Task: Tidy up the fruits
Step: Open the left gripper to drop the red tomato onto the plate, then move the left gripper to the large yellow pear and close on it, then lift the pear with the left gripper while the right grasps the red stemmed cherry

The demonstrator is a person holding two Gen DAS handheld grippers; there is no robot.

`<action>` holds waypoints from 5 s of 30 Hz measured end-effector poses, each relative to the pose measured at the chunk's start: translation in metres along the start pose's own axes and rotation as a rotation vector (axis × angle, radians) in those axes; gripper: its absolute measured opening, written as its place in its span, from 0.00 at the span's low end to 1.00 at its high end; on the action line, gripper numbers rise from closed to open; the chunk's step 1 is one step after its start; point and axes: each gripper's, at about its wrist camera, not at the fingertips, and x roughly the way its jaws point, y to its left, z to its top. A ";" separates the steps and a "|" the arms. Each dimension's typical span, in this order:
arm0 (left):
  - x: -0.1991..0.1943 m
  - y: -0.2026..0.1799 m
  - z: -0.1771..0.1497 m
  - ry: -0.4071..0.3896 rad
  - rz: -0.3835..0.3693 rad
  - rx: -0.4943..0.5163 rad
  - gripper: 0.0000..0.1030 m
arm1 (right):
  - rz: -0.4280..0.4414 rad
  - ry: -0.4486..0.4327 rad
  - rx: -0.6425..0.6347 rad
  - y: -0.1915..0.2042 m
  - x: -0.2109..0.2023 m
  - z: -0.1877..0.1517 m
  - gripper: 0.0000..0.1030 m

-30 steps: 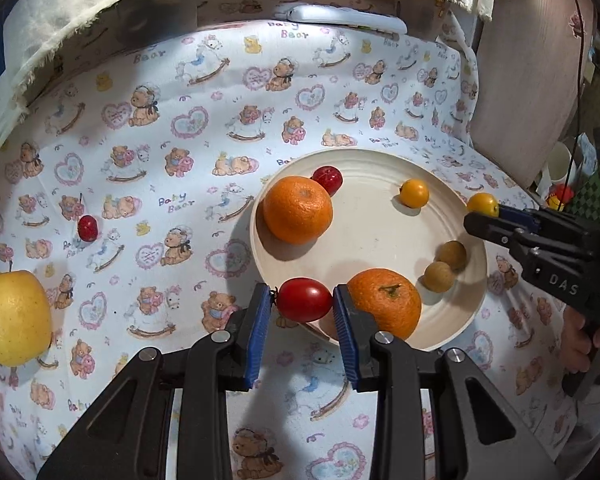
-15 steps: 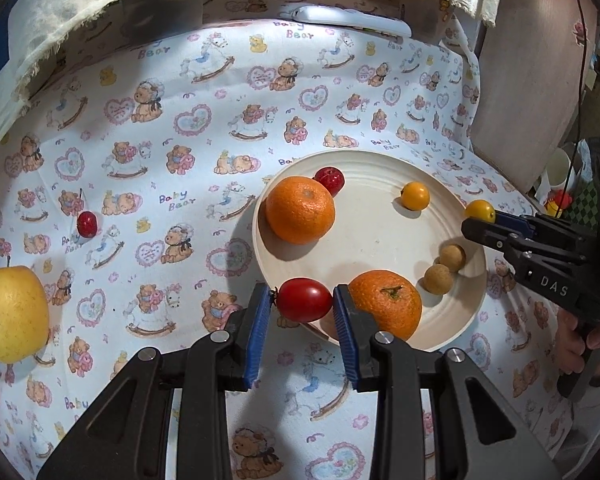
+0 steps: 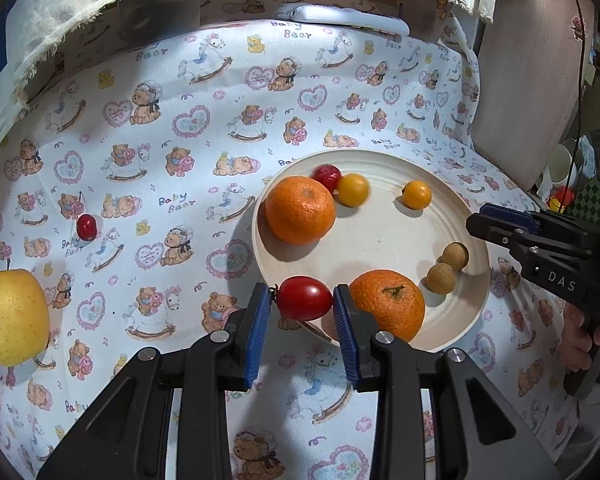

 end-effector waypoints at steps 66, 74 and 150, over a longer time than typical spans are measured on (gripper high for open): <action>-0.109 0.171 -0.046 -0.445 0.366 -0.284 0.99 | 0.002 -0.364 -0.090 0.040 -0.053 0.018 0.83; -0.079 0.190 -0.051 -0.398 0.320 -0.340 0.99 | 0.103 -0.385 -0.157 0.105 -0.063 0.060 0.93; -0.059 0.229 -0.057 -0.245 0.341 -0.478 0.85 | 0.222 0.141 -0.256 0.299 0.164 0.112 0.35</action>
